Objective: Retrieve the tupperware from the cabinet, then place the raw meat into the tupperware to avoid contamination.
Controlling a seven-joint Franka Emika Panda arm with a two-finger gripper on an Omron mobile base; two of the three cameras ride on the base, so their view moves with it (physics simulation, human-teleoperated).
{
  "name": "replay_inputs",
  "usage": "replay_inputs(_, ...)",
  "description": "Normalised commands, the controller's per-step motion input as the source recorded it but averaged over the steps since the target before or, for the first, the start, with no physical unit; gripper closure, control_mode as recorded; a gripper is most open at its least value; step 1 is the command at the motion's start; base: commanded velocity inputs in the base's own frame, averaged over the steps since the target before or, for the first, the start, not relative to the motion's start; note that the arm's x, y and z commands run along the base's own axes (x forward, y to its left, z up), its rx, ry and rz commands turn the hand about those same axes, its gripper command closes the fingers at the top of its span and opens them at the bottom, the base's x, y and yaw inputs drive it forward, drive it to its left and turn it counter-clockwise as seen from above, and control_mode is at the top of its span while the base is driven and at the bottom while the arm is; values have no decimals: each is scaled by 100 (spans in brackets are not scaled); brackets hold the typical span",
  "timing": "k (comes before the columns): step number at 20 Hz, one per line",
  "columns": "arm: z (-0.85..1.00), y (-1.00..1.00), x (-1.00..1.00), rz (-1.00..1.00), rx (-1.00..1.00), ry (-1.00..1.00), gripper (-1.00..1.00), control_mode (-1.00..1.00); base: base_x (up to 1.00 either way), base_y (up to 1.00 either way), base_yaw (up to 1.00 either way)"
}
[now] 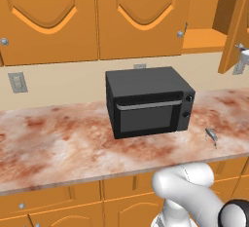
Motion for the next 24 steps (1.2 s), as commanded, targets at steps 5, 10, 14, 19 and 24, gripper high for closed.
replay_inputs(5,12,-14,-56,0,0,-14,-100,-100,0,0,0)
replay_inputs(10,1,21,-51,0,-11,-4,-100,-100,0,0,0)
replay_inputs(14,0,34,-31,-1,-20,0,-100,-100,0,0,0)
replay_inputs(19,0,34,-30,-3,-26,-1,-100,-100,0,0,0)
replay_inputs(24,0,46,-24,-6,-27,-5,-100,-100,0,0,0)
